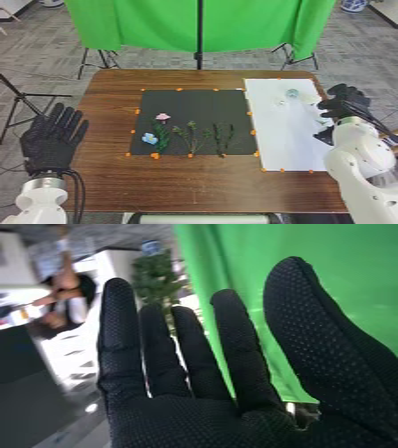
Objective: Arrange flowers
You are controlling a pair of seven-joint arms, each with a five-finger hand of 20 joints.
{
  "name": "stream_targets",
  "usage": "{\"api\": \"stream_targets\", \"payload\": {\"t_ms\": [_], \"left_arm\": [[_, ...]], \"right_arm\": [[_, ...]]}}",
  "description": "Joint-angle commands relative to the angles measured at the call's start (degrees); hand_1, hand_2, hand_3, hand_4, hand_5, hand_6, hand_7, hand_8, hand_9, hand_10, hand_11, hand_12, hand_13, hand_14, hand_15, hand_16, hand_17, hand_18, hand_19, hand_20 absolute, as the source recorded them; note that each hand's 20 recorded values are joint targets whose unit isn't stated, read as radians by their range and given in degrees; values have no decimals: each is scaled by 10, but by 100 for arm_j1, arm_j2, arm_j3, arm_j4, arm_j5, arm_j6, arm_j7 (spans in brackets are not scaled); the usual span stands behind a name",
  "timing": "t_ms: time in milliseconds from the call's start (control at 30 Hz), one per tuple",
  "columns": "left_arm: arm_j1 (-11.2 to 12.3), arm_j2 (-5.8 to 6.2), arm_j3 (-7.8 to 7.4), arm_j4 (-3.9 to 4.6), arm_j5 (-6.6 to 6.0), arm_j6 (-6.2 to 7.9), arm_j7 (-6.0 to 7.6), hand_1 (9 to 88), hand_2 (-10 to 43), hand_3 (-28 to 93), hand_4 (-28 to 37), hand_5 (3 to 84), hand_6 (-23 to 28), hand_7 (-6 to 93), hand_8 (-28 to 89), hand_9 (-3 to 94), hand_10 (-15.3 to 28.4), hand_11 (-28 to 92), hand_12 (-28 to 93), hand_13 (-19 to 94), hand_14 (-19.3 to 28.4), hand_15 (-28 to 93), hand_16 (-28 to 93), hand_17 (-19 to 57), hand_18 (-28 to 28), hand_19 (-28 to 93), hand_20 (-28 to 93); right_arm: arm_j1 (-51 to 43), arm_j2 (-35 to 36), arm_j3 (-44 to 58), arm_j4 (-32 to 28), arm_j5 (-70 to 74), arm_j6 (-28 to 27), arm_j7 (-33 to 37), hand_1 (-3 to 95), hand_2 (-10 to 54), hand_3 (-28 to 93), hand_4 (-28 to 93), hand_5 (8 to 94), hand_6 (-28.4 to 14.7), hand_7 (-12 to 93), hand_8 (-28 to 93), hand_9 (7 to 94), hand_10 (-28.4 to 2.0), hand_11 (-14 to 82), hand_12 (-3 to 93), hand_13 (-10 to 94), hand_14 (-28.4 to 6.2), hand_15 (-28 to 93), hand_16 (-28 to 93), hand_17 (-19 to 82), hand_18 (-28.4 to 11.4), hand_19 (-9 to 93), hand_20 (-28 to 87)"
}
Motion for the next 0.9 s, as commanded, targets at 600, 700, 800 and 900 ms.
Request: {"api": "stream_targets", "payload": {"t_ms": [600, 700, 800, 900], "left_arm": [[69, -34, 199, -19, -381, 99, 61, 246, 82, 793, -282, 448, 71, 176, -109, 394, 133, 208, 127, 304, 138, 369, -36, -22, 133, 271, 167], [109, -61, 152, 13, -578, -9, -28, 247, 83, 791, -283, 449, 73, 175, -109, 395, 135, 211, 127, 304, 139, 373, -36, -22, 134, 271, 168], [132, -99, 150, 14, -588, 54, -85, 247, 84, 790, -283, 449, 75, 171, -108, 395, 137, 211, 126, 304, 141, 377, -36, -23, 134, 273, 169], [133, -88, 131, 15, -599, 53, -107, 246, 85, 788, -282, 450, 76, 168, -106, 395, 137, 210, 126, 305, 143, 381, -37, -24, 135, 275, 170]], "right_arm": [[164, -34, -490, 1216, -301, 551, 1, 583, -95, 712, -283, 536, -19, 228, -145, 590, -122, 239, 175, 535, -102, 467, 256, 304, -208, 830, 340], [200, 19, -502, 1261, -189, 581, 1, 640, -95, 622, -282, 639, -4, 284, -48, 748, -110, 137, 364, 618, -74, 439, 374, 325, -203, 834, 381], [178, 77, -528, 1213, -275, 775, -67, 678, -95, 617, -281, 741, 2, 348, 32, 845, -102, 131, 457, 689, -64, 451, 441, 347, -201, 843, 407], [150, 136, -601, 1004, -314, 1007, -157, 678, -95, 627, -282, 756, 1, 351, 39, 855, -102, 128, 465, 695, -64, 449, 448, 351, -202, 844, 410]]}}
